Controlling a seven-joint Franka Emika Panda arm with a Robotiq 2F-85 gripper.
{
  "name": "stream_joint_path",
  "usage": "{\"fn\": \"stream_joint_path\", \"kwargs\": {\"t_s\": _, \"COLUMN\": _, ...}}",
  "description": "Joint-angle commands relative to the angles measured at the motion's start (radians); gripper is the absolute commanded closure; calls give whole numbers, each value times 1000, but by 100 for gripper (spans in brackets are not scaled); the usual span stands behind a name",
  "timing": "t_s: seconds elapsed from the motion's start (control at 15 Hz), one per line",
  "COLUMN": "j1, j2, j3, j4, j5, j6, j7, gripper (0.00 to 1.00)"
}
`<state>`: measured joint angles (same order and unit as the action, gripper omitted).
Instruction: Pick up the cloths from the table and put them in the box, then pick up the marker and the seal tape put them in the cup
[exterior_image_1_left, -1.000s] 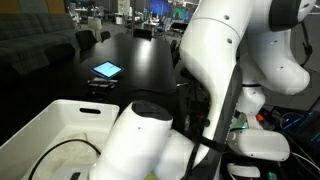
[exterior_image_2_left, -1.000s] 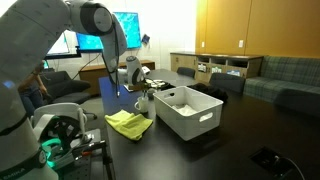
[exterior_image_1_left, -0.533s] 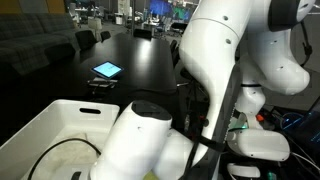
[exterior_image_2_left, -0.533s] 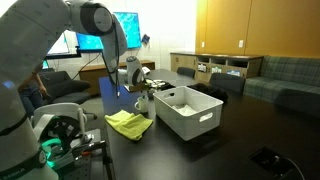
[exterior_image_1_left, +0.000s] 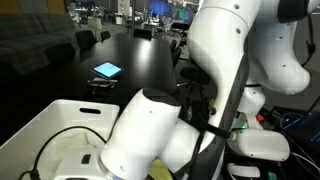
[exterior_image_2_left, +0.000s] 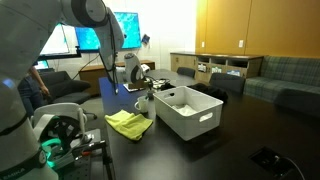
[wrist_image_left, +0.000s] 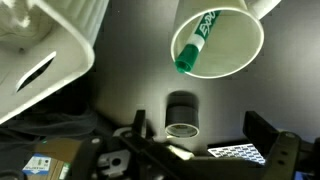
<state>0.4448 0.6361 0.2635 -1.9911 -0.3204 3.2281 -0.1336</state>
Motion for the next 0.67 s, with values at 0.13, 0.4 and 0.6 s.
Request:
{"fn": "stream_joint_path", "kwargs": {"t_s": 0.13, "j1": 81, "j2": -225, "j3": -92, "j4": -192, "j5": 22, "j6": -121, "j7": 78, "gripper": 1}}
{"fn": "stream_joint_path", "kwargs": {"t_s": 0.4, "j1": 118, "j2": -287, "j3": -171, "j4": -253, "j5": 25, "j6": -258, "j7": 239, "gripper": 0}}
{"fn": "stream_joint_path", "kwargs": {"t_s": 0.6, "j1": 72, "j2": -299, "j3": -164, "j4": -303, "j5": 72, "j6": -307, "j7": 302, "gripper": 0}}
